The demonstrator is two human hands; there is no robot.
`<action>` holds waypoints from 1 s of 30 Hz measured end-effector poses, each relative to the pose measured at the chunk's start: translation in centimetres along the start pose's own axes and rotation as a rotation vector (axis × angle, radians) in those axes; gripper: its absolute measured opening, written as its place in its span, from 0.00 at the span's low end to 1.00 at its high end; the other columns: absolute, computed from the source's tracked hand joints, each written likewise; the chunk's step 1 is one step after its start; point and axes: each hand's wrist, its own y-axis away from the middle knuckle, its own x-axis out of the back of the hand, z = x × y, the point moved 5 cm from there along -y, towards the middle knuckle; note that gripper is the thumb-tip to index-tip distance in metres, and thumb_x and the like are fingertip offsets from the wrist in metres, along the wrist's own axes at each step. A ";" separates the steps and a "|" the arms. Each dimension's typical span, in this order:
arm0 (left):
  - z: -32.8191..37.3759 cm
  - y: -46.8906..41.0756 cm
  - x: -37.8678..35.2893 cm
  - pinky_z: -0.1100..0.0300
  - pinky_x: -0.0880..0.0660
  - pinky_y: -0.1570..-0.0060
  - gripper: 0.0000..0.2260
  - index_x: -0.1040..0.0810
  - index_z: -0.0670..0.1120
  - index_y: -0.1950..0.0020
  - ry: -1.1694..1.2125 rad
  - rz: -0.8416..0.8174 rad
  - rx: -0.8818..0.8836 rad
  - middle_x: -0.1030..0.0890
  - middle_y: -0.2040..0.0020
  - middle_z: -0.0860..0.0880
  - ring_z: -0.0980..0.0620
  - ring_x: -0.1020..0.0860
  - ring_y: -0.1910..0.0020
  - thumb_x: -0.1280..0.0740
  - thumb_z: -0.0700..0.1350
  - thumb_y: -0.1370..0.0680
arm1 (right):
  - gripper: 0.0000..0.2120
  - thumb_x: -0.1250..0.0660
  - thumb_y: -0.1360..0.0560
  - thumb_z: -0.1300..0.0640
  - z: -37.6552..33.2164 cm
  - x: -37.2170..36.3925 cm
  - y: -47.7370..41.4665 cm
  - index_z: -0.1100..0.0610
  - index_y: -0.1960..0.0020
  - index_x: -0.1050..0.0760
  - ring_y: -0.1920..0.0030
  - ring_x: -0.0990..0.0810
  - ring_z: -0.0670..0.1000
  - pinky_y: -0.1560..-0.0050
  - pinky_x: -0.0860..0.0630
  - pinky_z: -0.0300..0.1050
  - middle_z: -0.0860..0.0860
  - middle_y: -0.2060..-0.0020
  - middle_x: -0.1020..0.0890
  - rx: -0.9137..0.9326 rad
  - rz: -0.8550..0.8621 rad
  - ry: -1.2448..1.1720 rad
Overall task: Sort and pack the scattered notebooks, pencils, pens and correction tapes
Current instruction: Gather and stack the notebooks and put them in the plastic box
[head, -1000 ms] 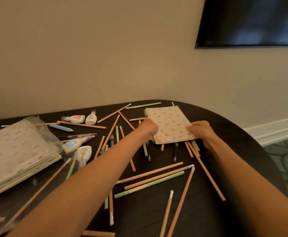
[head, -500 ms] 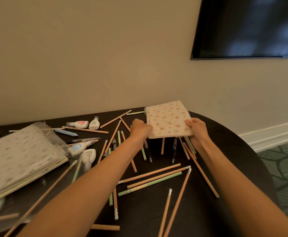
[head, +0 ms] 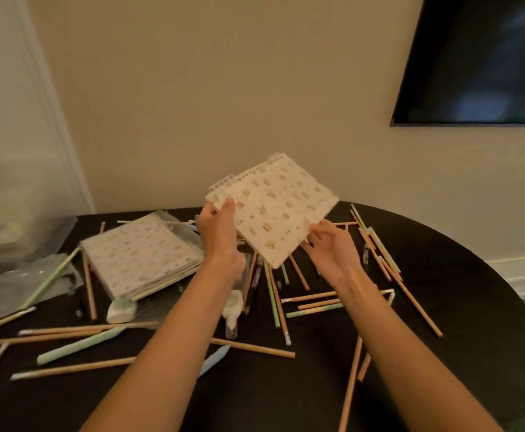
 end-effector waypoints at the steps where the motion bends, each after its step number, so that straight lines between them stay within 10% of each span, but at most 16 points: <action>1: 0.9 -0.2 1.6 0.56 0.22 0.61 0.05 0.24 0.48 0.56 -0.015 0.005 -0.002 0.19 0.53 0.49 0.50 0.19 0.55 0.37 0.43 0.21 | 0.12 0.42 0.25 0.68 0.3 -0.2 0.2 0.61 0.43 0.28 0.44 0.22 0.55 0.39 0.28 0.50 0.57 0.46 0.20 -0.018 0.012 -0.073; 9: 5.9 -2.0 9.1 0.63 0.24 0.70 0.10 0.24 0.45 0.61 -0.400 -0.212 -0.017 0.18 0.69 0.52 0.54 0.19 0.69 0.37 0.47 0.22 | 0.14 0.39 0.23 0.56 2.1 -2.1 2.8 0.57 0.39 0.27 0.46 0.19 0.57 0.53 0.20 0.53 0.56 0.46 0.18 -0.153 -0.072 0.430; 15: 6.7 -2.7 11.1 0.61 0.25 0.65 0.14 0.22 0.43 0.49 -0.590 -0.259 -0.018 0.17 0.56 0.46 0.52 0.20 0.61 0.46 0.46 0.19 | 0.15 0.36 0.23 0.60 0.9 -3.7 3.7 0.54 0.37 0.28 0.66 0.17 0.46 0.73 0.24 0.34 0.49 0.57 0.19 0.020 0.171 0.836; 18: 6.2 -3.4 12.3 0.55 0.28 0.47 0.14 0.28 0.45 0.35 -1.204 -0.384 -0.311 0.24 0.38 0.43 0.47 0.26 0.43 0.43 0.45 0.20 | 0.17 0.36 0.23 0.62 1.5 -2.2 4.1 0.57 0.35 0.30 0.74 0.20 0.44 0.80 0.29 0.32 0.50 0.60 0.22 -0.069 0.300 0.686; 22: 2.2 -3.7 14.4 0.48 0.37 0.34 0.34 0.44 0.49 0.26 -1.899 -0.660 -0.248 0.37 0.29 0.46 0.44 0.39 0.30 0.32 0.53 0.27 | 0.21 0.37 0.23 0.62 2.6 -1.8 5.0 0.59 0.31 0.34 0.78 0.21 0.44 0.81 0.29 0.33 0.53 0.61 0.23 -0.240 0.235 0.720; 30: 3.9 -3.5 14.0 0.52 0.30 0.45 0.17 0.34 0.45 0.31 -1.931 -0.393 -0.475 0.28 0.36 0.42 0.43 0.29 0.39 0.43 0.43 0.20 | 0.24 0.37 0.25 0.68 4.6 -2.2 5.5 0.57 0.30 0.34 0.68 0.18 0.52 0.76 0.23 0.43 0.54 0.58 0.21 -0.244 0.366 0.550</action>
